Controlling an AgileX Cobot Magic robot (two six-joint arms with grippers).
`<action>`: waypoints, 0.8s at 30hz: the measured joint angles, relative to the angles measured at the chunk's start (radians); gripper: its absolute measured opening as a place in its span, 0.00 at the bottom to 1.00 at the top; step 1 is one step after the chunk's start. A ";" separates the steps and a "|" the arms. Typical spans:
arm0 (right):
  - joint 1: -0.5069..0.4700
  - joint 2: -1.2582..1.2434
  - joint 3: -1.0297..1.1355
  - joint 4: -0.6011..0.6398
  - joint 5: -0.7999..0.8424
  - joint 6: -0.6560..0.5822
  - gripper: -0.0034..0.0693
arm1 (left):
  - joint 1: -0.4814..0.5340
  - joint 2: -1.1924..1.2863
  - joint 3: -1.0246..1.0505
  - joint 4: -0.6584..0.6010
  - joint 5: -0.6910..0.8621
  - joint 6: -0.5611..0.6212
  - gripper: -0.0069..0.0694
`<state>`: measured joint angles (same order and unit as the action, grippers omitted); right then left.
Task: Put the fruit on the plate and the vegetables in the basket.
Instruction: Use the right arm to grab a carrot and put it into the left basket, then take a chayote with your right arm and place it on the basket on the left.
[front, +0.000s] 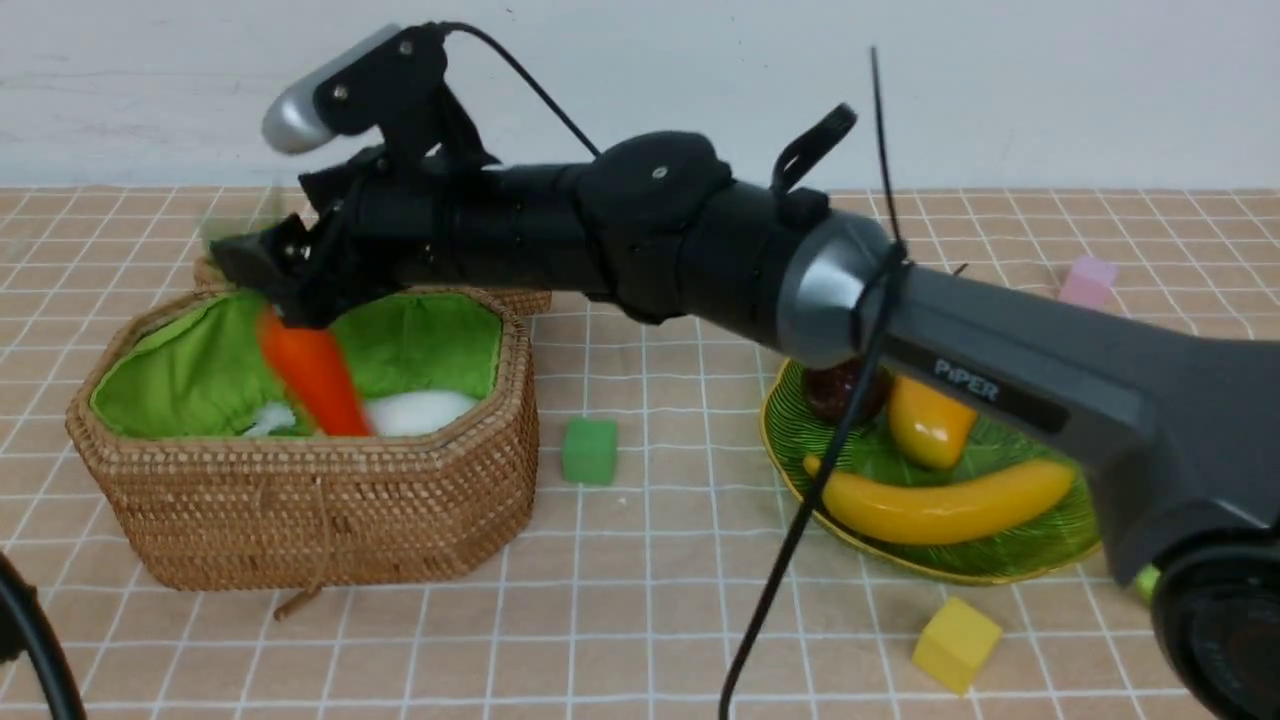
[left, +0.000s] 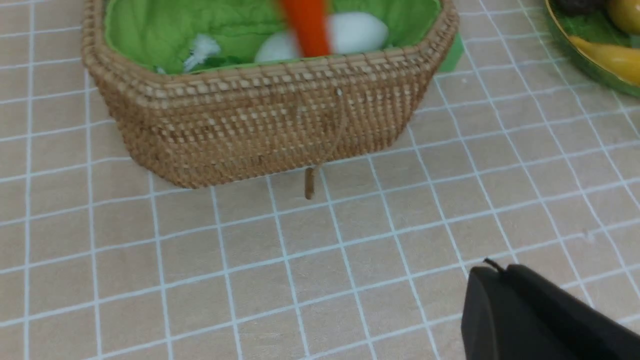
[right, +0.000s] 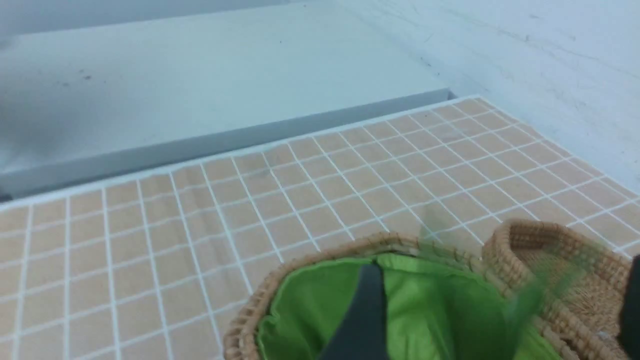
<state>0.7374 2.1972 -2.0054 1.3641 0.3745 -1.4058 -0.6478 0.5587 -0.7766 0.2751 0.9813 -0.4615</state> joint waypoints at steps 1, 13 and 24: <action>-0.010 -0.026 -0.001 -0.044 0.044 0.062 0.97 | 0.000 0.000 0.000 -0.022 -0.003 0.037 0.08; -0.248 -0.400 -0.018 -0.937 0.789 1.022 0.14 | 0.000 0.000 0.000 -0.554 -0.199 0.652 0.09; -0.420 -0.650 0.341 -1.328 0.872 1.143 0.15 | 0.000 0.000 0.000 -0.977 -0.373 1.027 0.09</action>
<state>0.3175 1.5467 -1.6647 0.0362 1.2467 -0.2625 -0.6478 0.5587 -0.7766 -0.7018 0.6081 0.5652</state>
